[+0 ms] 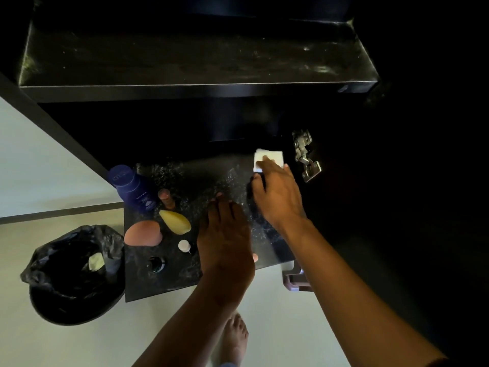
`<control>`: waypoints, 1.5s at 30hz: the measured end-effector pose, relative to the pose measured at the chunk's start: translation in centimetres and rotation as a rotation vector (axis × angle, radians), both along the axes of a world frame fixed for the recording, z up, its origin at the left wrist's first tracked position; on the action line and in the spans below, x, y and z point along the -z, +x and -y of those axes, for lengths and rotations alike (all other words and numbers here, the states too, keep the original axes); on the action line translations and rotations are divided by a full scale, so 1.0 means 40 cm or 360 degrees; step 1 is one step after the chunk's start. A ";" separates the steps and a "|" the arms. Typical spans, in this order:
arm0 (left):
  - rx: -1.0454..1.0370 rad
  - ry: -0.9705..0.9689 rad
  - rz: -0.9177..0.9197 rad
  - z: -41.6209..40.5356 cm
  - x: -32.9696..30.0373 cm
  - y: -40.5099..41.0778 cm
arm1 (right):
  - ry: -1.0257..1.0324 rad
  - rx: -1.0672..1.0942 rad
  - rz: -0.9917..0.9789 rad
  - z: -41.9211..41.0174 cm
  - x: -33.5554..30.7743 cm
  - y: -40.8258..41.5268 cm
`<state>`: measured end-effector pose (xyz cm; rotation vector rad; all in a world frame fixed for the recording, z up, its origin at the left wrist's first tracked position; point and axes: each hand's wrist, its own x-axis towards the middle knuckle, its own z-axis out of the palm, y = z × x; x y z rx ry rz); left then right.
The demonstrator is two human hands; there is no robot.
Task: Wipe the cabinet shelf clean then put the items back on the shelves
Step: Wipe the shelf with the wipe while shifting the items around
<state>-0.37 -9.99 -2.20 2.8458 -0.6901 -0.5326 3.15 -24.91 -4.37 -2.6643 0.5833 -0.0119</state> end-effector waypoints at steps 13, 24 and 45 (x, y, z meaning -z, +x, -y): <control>-0.0002 -0.0009 -0.0011 0.001 0.007 -0.003 | 0.0200 -0.0189 -0.0026 0.021 -0.027 0.012; -0.0096 -0.0165 0.0038 -0.011 0.014 -0.049 | 0.0006 -0.0276 -0.0036 -0.035 -0.016 0.092; -0.0073 -0.0154 -0.0195 -0.096 0.029 -0.236 | -0.0193 -0.0171 0.0040 -0.051 -0.024 -0.014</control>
